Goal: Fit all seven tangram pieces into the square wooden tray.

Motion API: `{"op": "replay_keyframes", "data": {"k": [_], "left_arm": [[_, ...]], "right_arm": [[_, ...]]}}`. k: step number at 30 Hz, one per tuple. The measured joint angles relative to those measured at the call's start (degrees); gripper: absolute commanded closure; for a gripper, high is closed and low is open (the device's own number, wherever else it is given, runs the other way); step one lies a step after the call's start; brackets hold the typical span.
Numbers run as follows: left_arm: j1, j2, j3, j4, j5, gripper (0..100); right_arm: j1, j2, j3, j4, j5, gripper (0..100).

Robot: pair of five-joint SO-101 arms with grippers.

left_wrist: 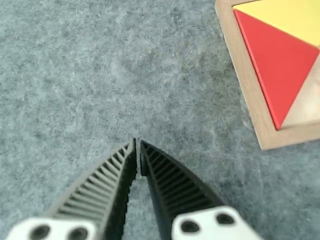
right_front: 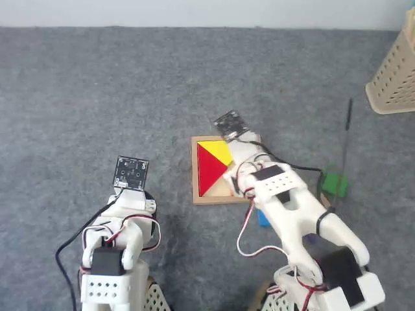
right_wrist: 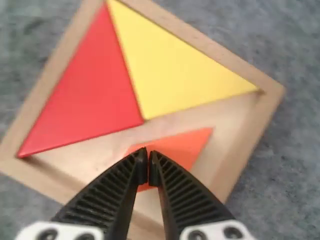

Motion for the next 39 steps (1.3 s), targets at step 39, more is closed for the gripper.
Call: {"op": "replay_keyframes", "data": {"k": [39], "left_arm": [[0.0, 0.0, 0.0, 0.0, 0.0, 99]], "right_arm": [[-5.27, -14.95, 10.81, -4.31, 0.09, 99.2]]}}
